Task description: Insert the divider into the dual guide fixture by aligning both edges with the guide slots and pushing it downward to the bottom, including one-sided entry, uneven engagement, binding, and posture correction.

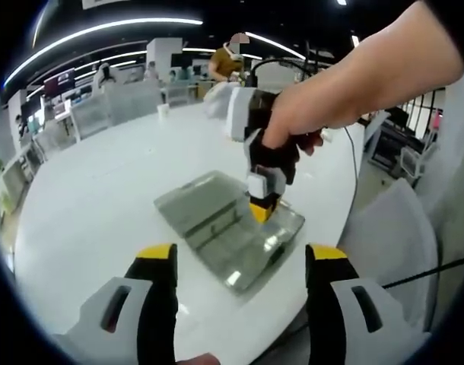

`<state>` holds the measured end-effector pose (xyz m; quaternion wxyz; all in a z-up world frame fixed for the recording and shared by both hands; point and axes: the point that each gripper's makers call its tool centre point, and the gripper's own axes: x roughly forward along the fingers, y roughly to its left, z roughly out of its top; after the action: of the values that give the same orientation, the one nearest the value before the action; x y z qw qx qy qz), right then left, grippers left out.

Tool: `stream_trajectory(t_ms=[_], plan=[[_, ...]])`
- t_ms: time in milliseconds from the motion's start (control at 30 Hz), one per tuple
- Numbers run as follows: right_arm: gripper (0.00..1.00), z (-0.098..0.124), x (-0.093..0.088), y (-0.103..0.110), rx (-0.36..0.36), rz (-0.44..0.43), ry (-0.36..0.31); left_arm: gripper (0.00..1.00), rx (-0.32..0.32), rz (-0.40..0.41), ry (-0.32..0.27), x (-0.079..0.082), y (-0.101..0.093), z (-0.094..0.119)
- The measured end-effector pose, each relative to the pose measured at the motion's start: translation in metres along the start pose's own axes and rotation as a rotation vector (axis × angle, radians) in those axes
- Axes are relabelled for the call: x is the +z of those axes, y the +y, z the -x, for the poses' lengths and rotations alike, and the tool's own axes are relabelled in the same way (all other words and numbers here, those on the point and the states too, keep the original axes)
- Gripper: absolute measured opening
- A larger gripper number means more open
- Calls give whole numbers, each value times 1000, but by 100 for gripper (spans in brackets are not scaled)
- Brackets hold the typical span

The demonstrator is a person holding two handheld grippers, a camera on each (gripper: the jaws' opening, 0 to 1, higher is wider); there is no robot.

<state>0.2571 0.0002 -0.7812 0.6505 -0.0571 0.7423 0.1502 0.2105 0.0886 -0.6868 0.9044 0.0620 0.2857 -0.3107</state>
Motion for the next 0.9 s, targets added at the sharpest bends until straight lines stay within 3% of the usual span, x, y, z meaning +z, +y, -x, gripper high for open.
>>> stream_trajectory(t_ms=[900], plan=[[0, -11, -4, 1, -47, 44, -1, 67, 1, 12, 6, -4, 3, -2]])
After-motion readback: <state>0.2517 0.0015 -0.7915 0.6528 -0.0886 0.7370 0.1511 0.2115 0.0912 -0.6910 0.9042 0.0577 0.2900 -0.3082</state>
